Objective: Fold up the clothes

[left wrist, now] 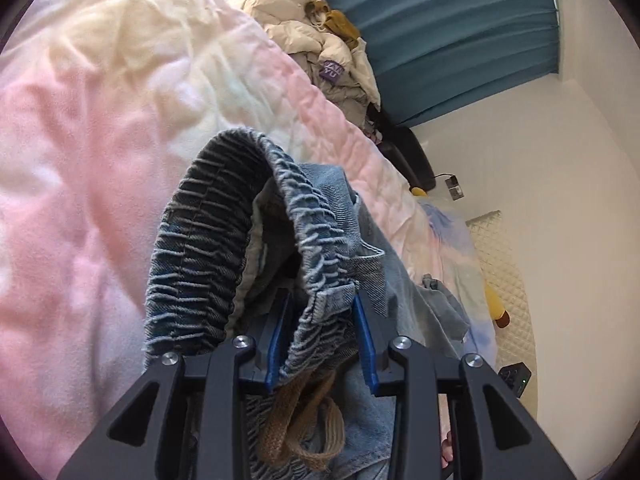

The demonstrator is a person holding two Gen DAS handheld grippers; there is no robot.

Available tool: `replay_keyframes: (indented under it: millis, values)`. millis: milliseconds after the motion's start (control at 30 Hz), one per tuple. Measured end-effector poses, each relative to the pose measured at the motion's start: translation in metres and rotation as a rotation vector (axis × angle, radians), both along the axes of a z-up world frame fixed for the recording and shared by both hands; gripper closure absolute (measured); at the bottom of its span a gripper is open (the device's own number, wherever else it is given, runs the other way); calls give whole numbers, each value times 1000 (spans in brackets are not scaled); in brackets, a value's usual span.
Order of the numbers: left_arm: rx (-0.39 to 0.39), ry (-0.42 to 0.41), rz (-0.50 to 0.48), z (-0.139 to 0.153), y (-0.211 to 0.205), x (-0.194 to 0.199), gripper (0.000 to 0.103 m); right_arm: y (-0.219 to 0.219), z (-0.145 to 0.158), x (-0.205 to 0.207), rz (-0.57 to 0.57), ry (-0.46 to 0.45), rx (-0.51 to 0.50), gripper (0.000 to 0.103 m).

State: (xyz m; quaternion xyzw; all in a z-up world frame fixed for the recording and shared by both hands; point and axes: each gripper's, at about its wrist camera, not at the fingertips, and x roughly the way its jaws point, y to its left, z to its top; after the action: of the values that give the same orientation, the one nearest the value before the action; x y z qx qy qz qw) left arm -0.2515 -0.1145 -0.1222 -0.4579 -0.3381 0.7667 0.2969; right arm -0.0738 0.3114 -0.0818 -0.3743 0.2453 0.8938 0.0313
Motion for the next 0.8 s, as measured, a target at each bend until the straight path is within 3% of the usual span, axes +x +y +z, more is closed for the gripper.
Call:
replay_keyframes:
  millis: [100,133,233,667,800]
  values:
    - [-26,39,49,7,3,-2,74,-1,-1,-2,-2,-3,4,27]
    - [-38,75,68,14,4,0,86,-1,-2,-2,-4,-4,6,27]
    - [-66,114,113,33,4,-1,91,-2,-1,-2,-8,-1,7,28]
    - [-242,169,321,126,-58,-33,92,-1,1,-1,-13,22,-14,28]
    - [-311,137,366,128,-74,-55,92,-1,0,-1,-7,25,-28,27]
